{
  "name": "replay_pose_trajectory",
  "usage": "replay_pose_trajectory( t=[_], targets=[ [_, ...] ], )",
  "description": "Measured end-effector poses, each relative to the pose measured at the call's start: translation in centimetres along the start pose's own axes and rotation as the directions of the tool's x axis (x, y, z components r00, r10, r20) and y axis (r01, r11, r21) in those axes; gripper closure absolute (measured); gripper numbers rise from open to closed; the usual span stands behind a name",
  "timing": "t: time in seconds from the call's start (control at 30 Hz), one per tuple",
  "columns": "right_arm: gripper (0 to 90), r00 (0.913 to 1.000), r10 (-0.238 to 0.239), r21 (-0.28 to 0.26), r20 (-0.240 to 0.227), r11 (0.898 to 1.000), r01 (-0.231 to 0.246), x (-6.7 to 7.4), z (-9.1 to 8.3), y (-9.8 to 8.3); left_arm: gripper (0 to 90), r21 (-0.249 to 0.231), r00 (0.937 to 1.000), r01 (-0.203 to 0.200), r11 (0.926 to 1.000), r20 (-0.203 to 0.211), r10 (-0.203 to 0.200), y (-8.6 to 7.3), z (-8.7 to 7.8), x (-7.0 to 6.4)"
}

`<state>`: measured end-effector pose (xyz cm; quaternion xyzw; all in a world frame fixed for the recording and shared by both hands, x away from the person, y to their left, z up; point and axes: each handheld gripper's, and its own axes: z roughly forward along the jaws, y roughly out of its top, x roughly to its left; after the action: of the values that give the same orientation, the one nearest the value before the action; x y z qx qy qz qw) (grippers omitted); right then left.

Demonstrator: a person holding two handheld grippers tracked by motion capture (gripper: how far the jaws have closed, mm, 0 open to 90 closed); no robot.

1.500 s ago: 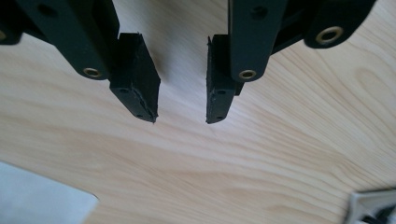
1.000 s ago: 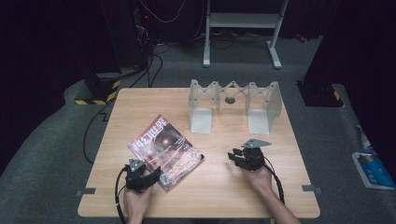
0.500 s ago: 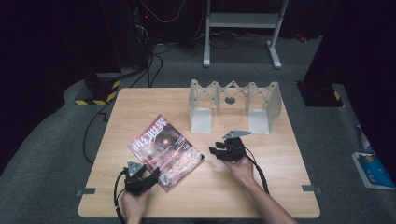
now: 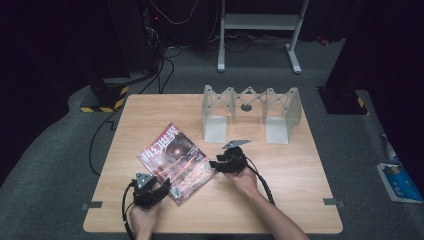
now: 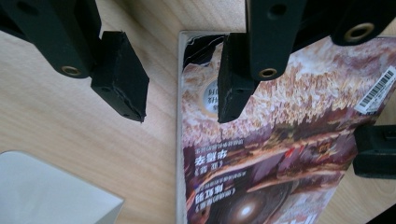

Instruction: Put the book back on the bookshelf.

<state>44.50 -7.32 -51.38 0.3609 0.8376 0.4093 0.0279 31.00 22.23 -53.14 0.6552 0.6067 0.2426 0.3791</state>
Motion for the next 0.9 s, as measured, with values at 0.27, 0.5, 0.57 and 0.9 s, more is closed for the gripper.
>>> replay_pose_trajectory(
  t=[0.27, 0.5, 0.57, 0.9],
  targets=[
    [53.2, 0.9993, -0.022, 0.035, -0.032, 0.999, 0.023, 0.5, 0.9, -0.2, 43.0, -0.018, 0.9999, -0.005, 0.9998, -0.013, 0.005, -0.2, 0.0, -0.2],
    [53.0, 0.9977, -0.065, 0.053, -0.020, 0.996, 0.066, 1.3, 0.8, -0.3, 44.6, -0.024, 0.9998, -0.005, 0.9997, -0.019, 0.004, -0.4, 0.0, -0.4],
    [52.9, 0.9969, -0.075, 0.061, -0.024, 0.995, 0.077, 1.3, 0.7, -0.3, 45.5, -0.018, 0.9998, -0.002, 0.9998, -0.018, 0.001, -0.3, 0.0, -0.4],
    [52.9, 0.9924, -0.122, 0.083, -0.012, 0.989, 0.123, 2.0, 0.1, -0.9, 49.2, -0.013, 0.9996, 0.008, 0.9999, -0.026, -0.009, -0.5, -0.4, -0.9]
  ],
)
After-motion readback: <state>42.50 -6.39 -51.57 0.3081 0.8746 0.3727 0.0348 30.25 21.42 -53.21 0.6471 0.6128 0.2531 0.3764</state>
